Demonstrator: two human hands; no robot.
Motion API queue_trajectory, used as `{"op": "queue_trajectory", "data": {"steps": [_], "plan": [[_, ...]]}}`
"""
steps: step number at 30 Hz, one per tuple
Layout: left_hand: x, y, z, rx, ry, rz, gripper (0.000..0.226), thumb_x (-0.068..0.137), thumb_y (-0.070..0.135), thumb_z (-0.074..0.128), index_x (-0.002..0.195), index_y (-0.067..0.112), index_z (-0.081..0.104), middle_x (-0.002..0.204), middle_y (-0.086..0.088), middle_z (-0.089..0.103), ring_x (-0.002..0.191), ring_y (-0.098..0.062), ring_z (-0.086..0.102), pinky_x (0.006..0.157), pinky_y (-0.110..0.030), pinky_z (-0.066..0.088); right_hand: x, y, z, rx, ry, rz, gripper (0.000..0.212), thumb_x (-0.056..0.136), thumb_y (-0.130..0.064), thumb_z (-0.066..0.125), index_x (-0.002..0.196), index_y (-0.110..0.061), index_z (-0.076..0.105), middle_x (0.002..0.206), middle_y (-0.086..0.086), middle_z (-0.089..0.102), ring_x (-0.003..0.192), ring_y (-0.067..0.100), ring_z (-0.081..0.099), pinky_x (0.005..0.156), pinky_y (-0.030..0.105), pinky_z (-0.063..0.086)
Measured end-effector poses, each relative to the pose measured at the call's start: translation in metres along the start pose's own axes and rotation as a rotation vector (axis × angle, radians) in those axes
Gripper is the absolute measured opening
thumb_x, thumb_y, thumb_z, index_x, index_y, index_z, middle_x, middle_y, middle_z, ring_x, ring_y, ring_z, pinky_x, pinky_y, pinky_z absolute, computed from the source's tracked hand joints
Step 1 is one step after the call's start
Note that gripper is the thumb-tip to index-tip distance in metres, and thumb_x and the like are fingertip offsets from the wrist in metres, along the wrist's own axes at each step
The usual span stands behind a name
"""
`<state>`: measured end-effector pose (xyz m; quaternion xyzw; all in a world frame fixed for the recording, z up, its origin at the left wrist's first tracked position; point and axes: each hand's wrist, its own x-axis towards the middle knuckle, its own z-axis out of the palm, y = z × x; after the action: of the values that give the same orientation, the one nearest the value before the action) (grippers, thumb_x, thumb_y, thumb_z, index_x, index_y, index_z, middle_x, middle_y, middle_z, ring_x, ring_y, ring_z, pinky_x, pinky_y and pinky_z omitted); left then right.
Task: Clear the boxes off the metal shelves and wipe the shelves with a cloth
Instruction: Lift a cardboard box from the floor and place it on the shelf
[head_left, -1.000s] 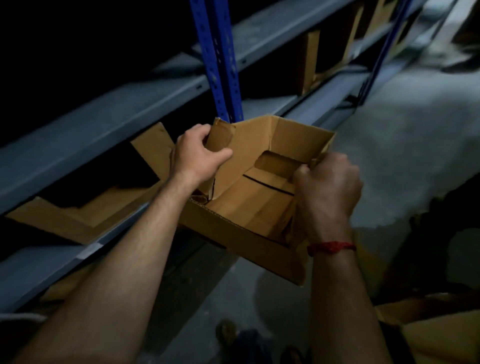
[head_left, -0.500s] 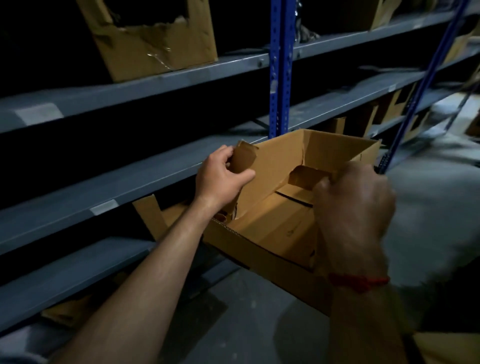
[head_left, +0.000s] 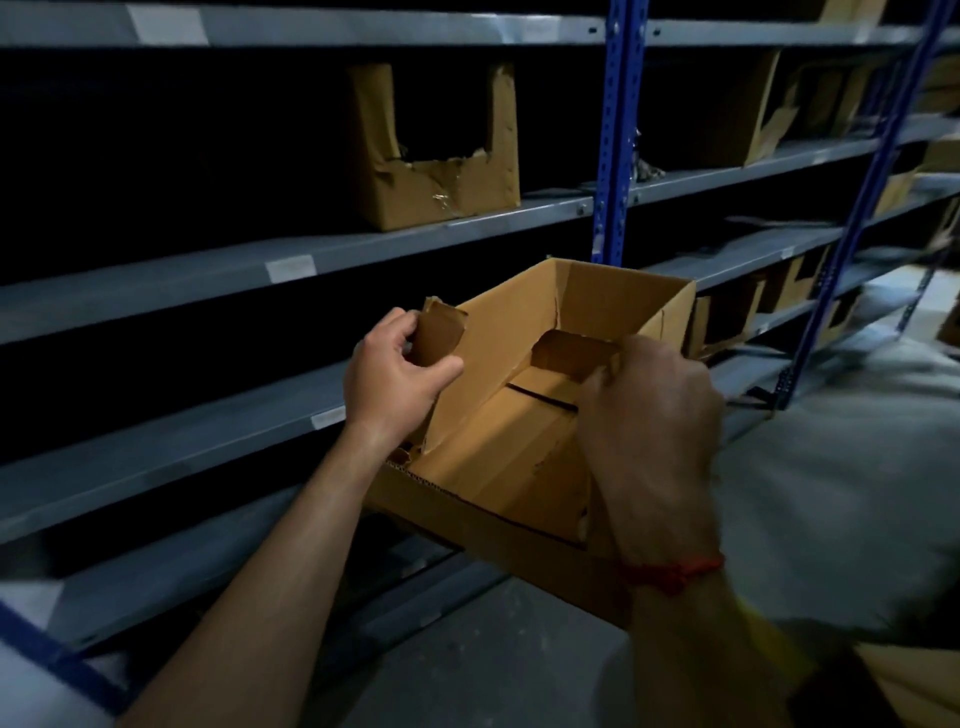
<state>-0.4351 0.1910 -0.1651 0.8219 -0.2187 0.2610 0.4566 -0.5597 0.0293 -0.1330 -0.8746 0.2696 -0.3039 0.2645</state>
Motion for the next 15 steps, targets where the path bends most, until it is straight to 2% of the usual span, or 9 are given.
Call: {"op": "queue_trajectory", "data": {"steps": [4, 11, 13, 15], "plan": [[-0.014, -0.006, -0.034, 0.034, 0.095, -0.044, 0.023, 0.078, 0.024, 0.078, 0.091, 0.01, 0.066, 0.091, -0.003, 0.062, 0.081, -0.016, 0.06, 0.072, -0.045, 0.055, -0.014, -0.02, 0.005, 0.054, -0.009, -0.071, 0.016, 0.1, -0.023, 0.05, 0.086, -0.018, 0.054, 0.076, -0.003, 0.043, 0.077, 0.017, 0.049, 0.068, 0.03, 0.045], [-0.034, -0.027, -0.064, 0.073, 0.167, -0.097, 0.037, 0.069, 0.043, 0.067, 0.086, 0.01, 0.065, 0.086, -0.002, 0.058, 0.077, -0.017, 0.058, 0.066, -0.046, 0.055, -0.026, -0.043, 0.029, 0.076, -0.042, -0.175, 0.017, 0.098, -0.02, 0.049, 0.086, -0.013, 0.058, 0.082, 0.005, 0.06, 0.082, 0.026, 0.062, 0.075, 0.04, 0.058], [-0.036, -0.033, -0.068, 0.084, 0.205, -0.11, 0.036, 0.069, 0.043, 0.067, 0.084, 0.011, 0.064, 0.086, -0.003, 0.058, 0.076, -0.018, 0.058, 0.066, -0.046, 0.054, -0.026, -0.046, 0.037, 0.067, -0.065, -0.21, 0.017, 0.098, -0.019, 0.047, 0.084, -0.013, 0.056, 0.08, 0.004, 0.06, 0.077, 0.025, 0.06, 0.073, 0.038, 0.054], [-0.036, -0.037, -0.072, 0.102, 0.232, -0.124, 0.028, 0.072, 0.036, 0.071, 0.084, 0.011, 0.064, 0.086, -0.004, 0.058, 0.076, -0.02, 0.058, 0.066, -0.048, 0.054, -0.022, -0.05, 0.042, 0.061, -0.087, -0.235, 0.017, 0.097, -0.019, 0.046, 0.084, -0.014, 0.056, 0.08, 0.004, 0.06, 0.075, 0.025, 0.059, 0.07, 0.035, 0.05]]}}
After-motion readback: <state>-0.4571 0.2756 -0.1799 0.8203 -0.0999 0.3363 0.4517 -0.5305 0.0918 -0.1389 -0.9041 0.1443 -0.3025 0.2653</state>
